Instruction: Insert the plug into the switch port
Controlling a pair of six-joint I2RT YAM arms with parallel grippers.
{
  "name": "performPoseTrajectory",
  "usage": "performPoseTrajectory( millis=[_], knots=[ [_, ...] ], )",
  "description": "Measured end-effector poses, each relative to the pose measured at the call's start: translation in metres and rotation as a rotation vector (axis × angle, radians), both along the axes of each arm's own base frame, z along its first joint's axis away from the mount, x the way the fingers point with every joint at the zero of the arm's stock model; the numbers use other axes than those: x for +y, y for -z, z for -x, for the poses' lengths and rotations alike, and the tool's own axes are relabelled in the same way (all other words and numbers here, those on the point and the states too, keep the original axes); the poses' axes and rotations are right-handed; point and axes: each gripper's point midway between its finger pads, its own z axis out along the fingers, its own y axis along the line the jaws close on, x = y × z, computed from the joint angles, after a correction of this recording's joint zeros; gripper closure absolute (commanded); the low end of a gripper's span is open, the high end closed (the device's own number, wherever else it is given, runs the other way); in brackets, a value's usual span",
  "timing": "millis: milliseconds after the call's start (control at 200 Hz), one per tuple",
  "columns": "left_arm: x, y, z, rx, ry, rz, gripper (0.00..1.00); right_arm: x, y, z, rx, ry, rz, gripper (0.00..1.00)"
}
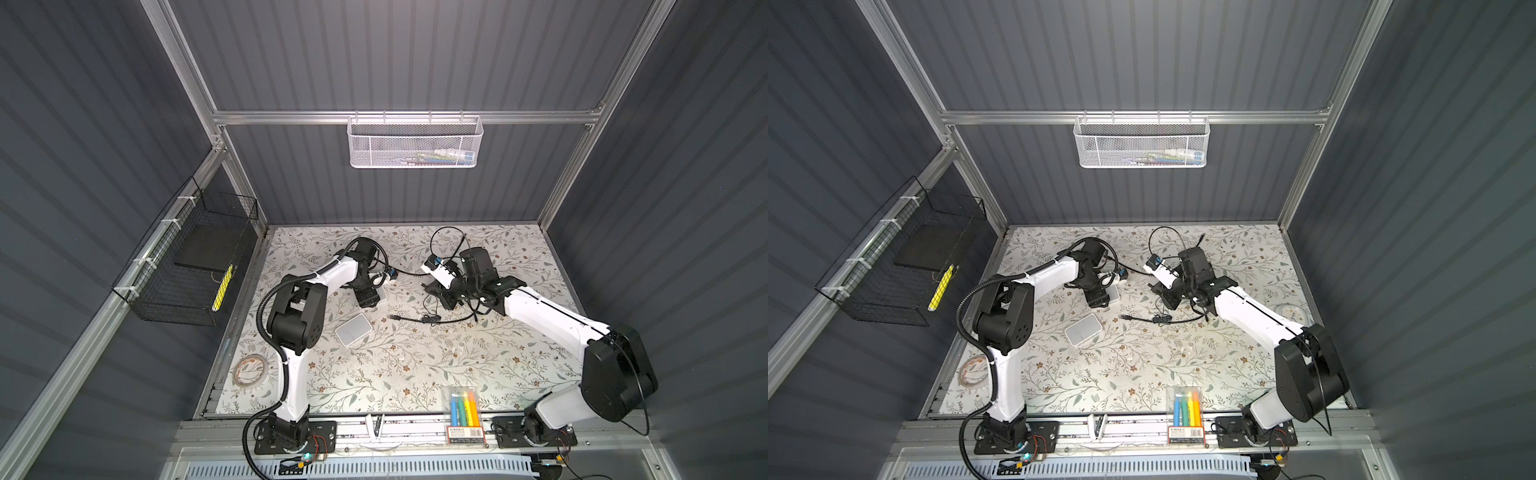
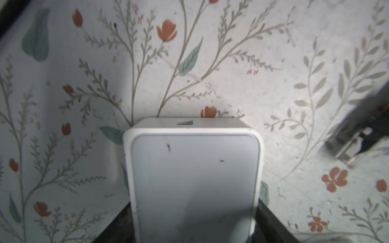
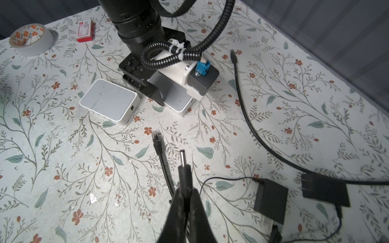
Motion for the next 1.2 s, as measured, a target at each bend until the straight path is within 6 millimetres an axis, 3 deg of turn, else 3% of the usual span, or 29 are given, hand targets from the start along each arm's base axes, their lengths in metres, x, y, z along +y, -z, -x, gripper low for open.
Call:
performPoseTrajectory(
  millis=[215,405,470,620,700,765,935,1056,1201],
  knots=[
    [-0.021,-0.003,-0.010,-0.109,0.086,0.014,0.08,-0.015,0.008,-0.005,0.015,0.046,0.041,1.00],
    [-0.009,-0.013,-0.004,-0.175,0.055,0.020,0.07,-0.018,0.024,-0.005,0.064,0.040,0.094,1.00],
    [-0.001,-0.028,-0.003,-0.192,-0.001,0.057,0.08,-0.018,0.032,-0.012,0.084,0.044,0.127,1.00],
    [0.024,-0.087,-0.017,-0.263,-0.266,0.228,0.17,-0.013,0.049,-0.027,0.136,0.044,0.171,1.00],
    [0.036,-0.103,-0.026,-0.273,-0.427,0.304,0.23,-0.008,0.054,-0.038,0.154,0.049,0.182,1.00],
    [0.037,-0.101,-0.027,-0.234,-0.538,0.351,0.29,0.000,0.056,-0.051,0.165,0.054,0.191,1.00],
    [0.038,-0.072,-0.015,-0.087,-0.793,0.407,0.49,0.025,0.070,-0.078,0.164,0.066,0.240,1.00],
    [0.046,-0.057,-0.004,-0.007,-0.947,0.430,0.58,0.042,0.088,-0.083,0.190,0.077,0.270,1.00],
    [0.057,-0.039,0.009,0.073,-1.082,0.450,0.61,0.057,0.103,-0.086,0.221,0.105,0.285,1.00]
  ],
)
